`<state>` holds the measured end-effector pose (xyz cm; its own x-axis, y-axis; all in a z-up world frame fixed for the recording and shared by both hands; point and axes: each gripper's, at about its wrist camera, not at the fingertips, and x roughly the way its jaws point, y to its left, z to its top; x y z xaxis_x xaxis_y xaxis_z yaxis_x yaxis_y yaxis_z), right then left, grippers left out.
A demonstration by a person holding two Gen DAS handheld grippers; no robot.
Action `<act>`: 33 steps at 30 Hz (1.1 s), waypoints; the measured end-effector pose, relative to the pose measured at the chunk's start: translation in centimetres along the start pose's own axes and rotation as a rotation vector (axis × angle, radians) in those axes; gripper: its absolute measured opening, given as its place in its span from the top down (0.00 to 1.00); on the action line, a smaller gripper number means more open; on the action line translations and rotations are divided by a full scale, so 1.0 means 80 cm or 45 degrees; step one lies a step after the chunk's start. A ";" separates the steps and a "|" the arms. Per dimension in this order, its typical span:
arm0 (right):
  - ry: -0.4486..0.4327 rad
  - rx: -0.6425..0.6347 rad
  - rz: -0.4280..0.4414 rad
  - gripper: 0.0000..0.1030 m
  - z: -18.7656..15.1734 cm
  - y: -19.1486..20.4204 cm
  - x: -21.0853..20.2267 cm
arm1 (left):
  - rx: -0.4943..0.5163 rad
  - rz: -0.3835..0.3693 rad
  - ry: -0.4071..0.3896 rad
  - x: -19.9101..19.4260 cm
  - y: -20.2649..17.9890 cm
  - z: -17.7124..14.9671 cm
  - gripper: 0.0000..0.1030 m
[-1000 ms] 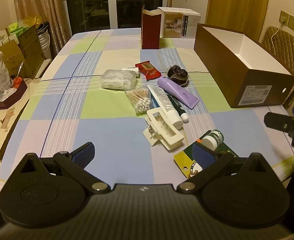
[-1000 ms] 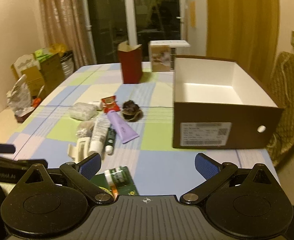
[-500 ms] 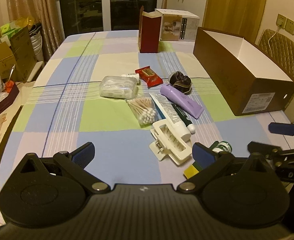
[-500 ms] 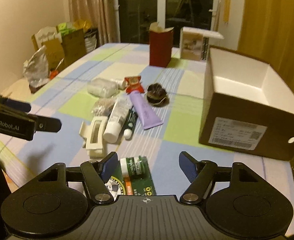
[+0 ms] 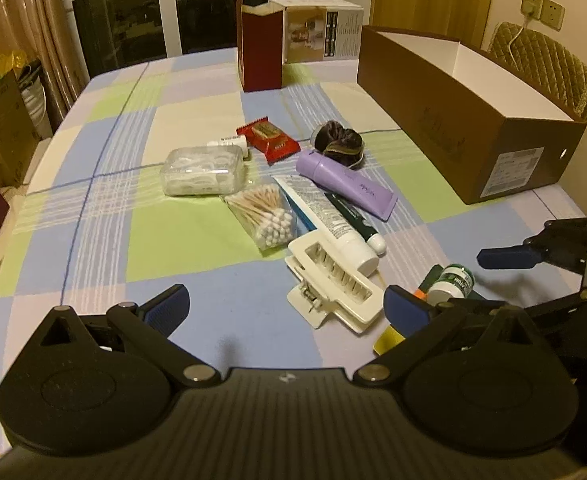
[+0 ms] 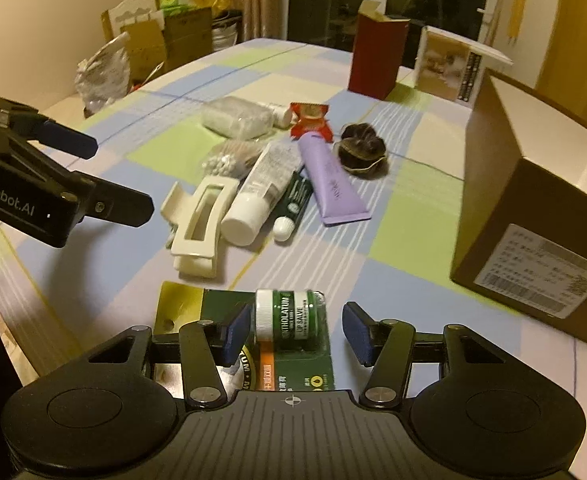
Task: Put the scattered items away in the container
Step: 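Close the right gripper on the green Mentholatum card and lift it, then grasp the white claw hair clip with the left gripper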
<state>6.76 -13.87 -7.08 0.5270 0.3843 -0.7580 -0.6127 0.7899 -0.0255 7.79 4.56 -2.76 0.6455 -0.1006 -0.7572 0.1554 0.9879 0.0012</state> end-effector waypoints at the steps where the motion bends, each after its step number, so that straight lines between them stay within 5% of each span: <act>1: 0.002 -0.005 0.003 0.43 0.000 0.000 0.002 | 0.001 -0.001 0.005 0.002 0.000 -0.001 0.01; 5: 0.023 -0.003 0.016 0.59 0.000 0.001 0.014 | 0.003 -0.012 0.011 0.009 0.001 -0.004 0.02; 10: 0.025 0.003 0.012 0.63 0.000 0.001 0.018 | 0.023 -0.051 0.008 0.014 -0.003 -0.005 0.03; 17: 0.035 0.064 -0.051 0.64 0.000 -0.010 0.011 | 0.082 -0.110 0.024 0.028 -0.013 -0.006 0.07; 25: 0.037 0.116 -0.080 0.64 0.000 -0.021 0.007 | 0.368 -0.166 0.028 0.048 -0.026 -0.007 0.09; 33: 0.046 0.130 -0.094 0.64 -0.002 -0.024 0.008 | 0.473 -0.262 0.048 0.071 -0.027 0.001 0.19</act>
<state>8.16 -15.19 -7.65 0.5459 0.3073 -0.7794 -0.5090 0.8606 -0.0172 11.16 1.84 -7.05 0.5462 -0.2796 -0.7896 0.5411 0.8373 0.0778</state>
